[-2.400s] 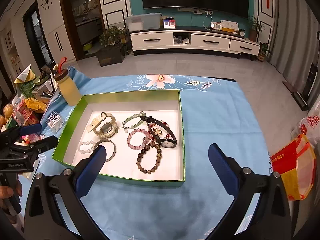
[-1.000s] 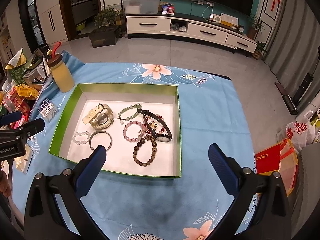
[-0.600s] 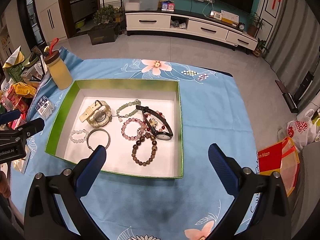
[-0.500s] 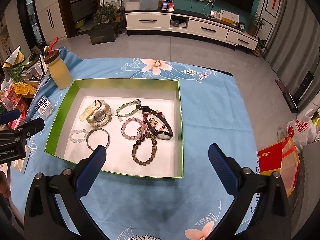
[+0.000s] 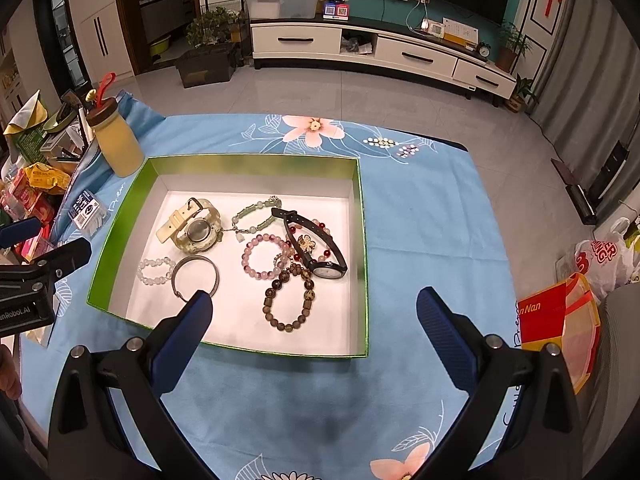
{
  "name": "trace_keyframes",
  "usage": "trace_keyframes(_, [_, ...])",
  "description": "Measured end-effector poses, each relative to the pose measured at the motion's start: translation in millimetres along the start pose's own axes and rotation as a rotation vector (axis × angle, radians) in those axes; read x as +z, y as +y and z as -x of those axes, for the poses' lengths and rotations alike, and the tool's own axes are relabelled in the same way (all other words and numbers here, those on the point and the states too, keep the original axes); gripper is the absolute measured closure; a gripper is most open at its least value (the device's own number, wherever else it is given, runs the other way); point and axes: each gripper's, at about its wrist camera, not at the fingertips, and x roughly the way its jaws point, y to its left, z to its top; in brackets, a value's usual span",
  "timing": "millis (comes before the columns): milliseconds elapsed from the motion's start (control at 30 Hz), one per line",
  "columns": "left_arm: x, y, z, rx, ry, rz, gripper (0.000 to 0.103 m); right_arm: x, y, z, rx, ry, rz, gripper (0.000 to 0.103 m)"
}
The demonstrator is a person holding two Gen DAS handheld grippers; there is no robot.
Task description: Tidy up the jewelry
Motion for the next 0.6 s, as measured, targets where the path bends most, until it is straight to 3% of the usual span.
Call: trace_keyframes(600, [1.6,-6.1,-1.7,0.007,-0.002,-0.013,0.002,0.3,-4.5,-2.1,0.004,0.002,-0.006,0.001])
